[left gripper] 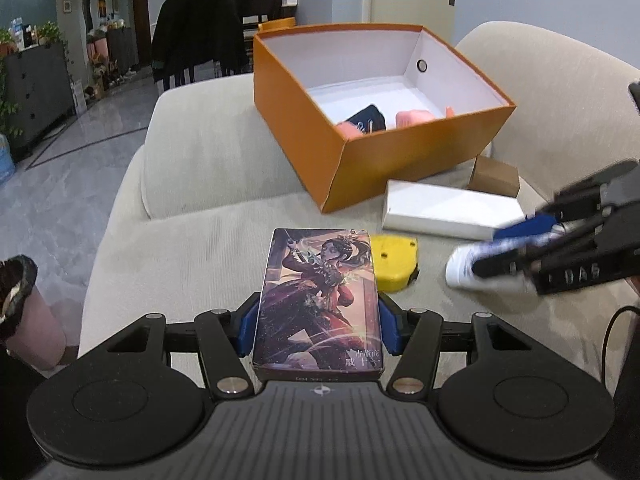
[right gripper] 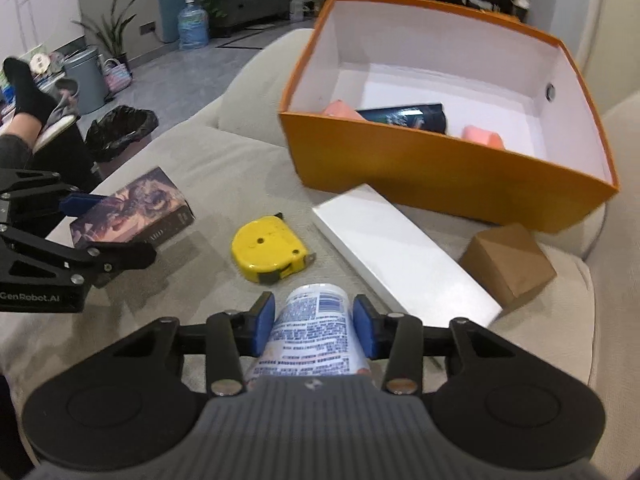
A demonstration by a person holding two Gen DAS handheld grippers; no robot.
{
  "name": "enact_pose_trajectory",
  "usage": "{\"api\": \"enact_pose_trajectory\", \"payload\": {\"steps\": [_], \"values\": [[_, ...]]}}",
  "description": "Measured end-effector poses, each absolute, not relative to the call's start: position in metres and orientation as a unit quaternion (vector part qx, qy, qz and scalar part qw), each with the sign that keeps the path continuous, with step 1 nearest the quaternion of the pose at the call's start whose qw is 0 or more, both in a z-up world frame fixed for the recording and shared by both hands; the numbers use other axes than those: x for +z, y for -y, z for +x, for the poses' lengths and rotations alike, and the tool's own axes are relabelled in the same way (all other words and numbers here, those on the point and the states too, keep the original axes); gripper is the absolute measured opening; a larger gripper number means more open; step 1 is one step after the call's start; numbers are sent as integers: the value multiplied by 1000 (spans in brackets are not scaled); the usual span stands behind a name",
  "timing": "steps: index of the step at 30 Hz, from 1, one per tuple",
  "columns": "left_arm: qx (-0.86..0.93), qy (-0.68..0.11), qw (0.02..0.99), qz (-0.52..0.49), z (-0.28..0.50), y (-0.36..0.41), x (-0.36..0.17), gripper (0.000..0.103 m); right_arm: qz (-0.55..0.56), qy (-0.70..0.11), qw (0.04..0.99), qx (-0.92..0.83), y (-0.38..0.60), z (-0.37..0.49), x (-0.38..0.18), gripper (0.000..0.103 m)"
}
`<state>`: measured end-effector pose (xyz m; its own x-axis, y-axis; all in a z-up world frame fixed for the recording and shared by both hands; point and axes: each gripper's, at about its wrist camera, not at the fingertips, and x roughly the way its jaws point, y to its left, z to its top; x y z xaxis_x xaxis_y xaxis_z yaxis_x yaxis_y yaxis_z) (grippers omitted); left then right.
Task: Organize rigid objects
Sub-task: 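Grasp the white lotion tube with the right tool while the left tool grasps the card-art box, then carry the lotion tube and card-art box with both tools over the shoebox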
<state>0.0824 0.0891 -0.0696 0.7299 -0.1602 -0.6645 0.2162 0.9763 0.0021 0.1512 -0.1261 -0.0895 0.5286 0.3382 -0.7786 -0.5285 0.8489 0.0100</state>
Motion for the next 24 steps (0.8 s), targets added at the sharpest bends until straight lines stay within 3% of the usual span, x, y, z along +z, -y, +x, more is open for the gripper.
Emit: {"api": "enact_pose_trajectory", "payload": {"steps": [1, 3, 7, 9, 10, 17, 24], "values": [[-103, -353, 929, 39, 84, -88, -68, 66, -113, -428, 862, 249, 127, 152, -91, 41], [-106, -354, 929, 37, 85, -86, -68, 66, -116, -451, 850, 246, 128, 152, -96, 20], [-109, -358, 926, 38, 86, -80, -71, 66, -103, -467, 844, 244, 134, 152, -101, 30], [-112, -359, 926, 39, 84, -78, -71, 66, -113, -471, 841, 243, 132, 152, -103, 52], [-113, -359, 926, 39, 84, -78, -72, 66, -128, -471, 839, 240, 128, 150, -106, 54], [-107, -359, 926, 32, 85, -82, -72, 66, -208, -457, 831, 241, 105, 135, -124, 45], [-105, -349, 930, 37, 87, -89, -62, 66, -143, -466, 842, 233, 124, 153, -101, 44]]}}
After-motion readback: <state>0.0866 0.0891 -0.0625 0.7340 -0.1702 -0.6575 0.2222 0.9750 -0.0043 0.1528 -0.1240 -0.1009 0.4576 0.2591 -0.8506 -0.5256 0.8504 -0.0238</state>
